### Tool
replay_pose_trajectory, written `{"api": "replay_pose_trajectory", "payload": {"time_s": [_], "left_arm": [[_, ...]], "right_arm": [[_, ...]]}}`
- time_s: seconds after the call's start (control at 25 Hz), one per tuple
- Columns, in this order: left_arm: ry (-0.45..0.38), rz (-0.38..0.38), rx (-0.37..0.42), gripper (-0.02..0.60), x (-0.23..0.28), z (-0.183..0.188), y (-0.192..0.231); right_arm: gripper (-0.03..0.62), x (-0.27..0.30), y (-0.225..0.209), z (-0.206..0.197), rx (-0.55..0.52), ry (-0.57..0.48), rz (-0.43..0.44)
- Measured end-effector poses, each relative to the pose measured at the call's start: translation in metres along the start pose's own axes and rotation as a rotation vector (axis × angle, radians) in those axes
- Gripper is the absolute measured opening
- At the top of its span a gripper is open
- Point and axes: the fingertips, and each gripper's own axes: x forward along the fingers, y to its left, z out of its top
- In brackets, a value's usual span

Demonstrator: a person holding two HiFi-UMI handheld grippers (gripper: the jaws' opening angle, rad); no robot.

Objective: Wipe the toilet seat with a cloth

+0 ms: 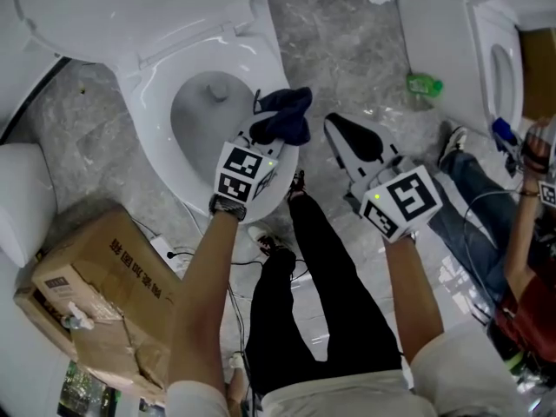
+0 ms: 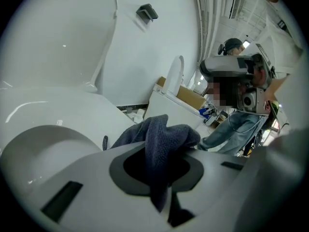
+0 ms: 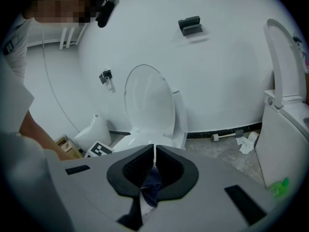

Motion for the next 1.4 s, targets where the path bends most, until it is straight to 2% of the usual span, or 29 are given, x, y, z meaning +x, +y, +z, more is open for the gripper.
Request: {"api": "replay_pose_trajectory", "payload": {"time_s": [0.16, 0.36, 0.6, 0.8, 0.88, 1.16, 1.4], "left_arm": [[0.04, -0.026, -0.005, 0.041, -0.012, -0.02, -0.016], [0.112, -0.014, 0.014, 0.041, -0.029, -0.05, -0.031], [0.227, 0.007, 0.107, 0.041, -0.056, -0.087, -0.049], [0.311, 0.023, 0.11, 0.041, -0.085, -0.12, -0.057], [0.347, 0.025, 0.134, 0.041, -0.095, -0.132, -0.06], [0.485, -0.003, 0.217, 0.041, -0.125, -0.154, -0.066], [0.52, 0.003, 0.233, 0.041, -0.151, -0.167, -0.056]], "right_arm": [[0.037, -0.008, 0.01, -0.011, -0.006, 0.015, -0.011], [0.037, -0.019, 0.023, -0.019, -0.004, 0.011, -0.012], [0.037, -0.031, 0.039, -0.028, -0.004, 0.012, -0.009], [0.037, -0.036, 0.051, -0.035, -0.001, 0.017, -0.004], [0.037, -0.036, 0.057, -0.036, -0.002, 0.019, 0.001], [0.037, -0.028, 0.081, -0.038, -0.012, 0.025, 0.039], [0.037, -0.019, 0.091, -0.035, -0.022, 0.033, 0.064]]}}
